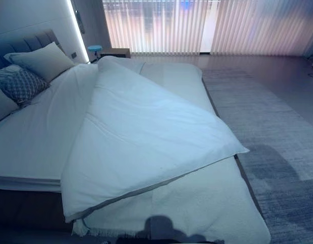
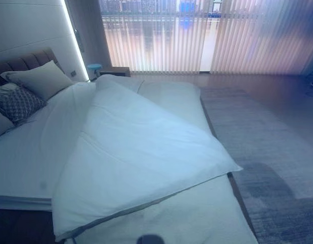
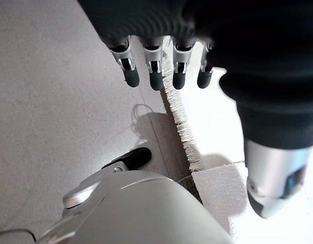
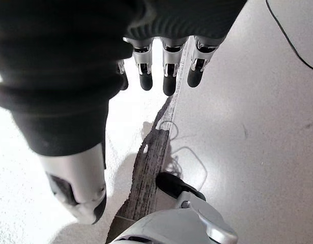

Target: Make the bed

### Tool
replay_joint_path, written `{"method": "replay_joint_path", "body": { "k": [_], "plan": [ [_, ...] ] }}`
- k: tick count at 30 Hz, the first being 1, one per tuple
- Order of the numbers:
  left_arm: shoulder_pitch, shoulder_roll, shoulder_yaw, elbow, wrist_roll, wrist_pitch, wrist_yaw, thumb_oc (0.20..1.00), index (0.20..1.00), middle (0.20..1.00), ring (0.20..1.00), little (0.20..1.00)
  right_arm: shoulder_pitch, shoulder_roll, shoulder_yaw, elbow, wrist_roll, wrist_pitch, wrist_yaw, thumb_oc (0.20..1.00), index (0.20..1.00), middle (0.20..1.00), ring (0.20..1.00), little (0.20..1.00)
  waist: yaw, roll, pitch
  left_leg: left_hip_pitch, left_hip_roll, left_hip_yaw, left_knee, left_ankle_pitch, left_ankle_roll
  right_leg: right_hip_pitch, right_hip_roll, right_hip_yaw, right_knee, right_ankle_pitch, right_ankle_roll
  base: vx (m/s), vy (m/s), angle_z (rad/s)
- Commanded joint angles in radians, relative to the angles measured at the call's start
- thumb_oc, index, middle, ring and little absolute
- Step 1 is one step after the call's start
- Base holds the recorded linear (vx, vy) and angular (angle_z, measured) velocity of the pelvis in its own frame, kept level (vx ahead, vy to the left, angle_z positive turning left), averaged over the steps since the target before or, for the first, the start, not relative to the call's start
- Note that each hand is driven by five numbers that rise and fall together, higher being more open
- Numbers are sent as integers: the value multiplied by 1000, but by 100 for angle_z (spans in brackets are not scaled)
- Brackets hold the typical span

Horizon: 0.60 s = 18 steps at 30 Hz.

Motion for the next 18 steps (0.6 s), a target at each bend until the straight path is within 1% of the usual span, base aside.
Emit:
{"method": "replay_joint_path", "body": {
  "k": [1, 14, 18],
  "plan": [
    [-69, 2, -21, 9, 8, -9, -6, 1000, 1000, 1000, 1000, 1000, -57, -12, 38, 29, -6, -6, 2, 1000, 1000, 1000, 1000, 1000, -2, -40, 8, -13, -95, 33, 6, -28, 36, -19, 1, 19, 7, -19, 56, 0, 0, 0],
    [-60, -6, -15, 31, 13, -1, 6, 1000, 1000, 1000, 1000, 1000, -48, 0, 47, 39, -14, -3, 3, 1000, 1000, 1000, 1000, 1000, 1, -41, -1, 5, -92, 33, 6, -43, 36, 5, 2, 13, 7, -35, 54, 10, -4, 0],
    [-55, -9, -9, 38, 10, 1, 8, 1000, 1000, 1000, 1000, 1000, -42, 7, 20, 36, 30, -5, 4, 1000, 1000, 1000, 1000, 1000, 0, -39, -2, 10, -93, 33, 6, -45, 37, 10, 3, 10, 7, -38, 54, 11, 0, 0]
  ]
}}
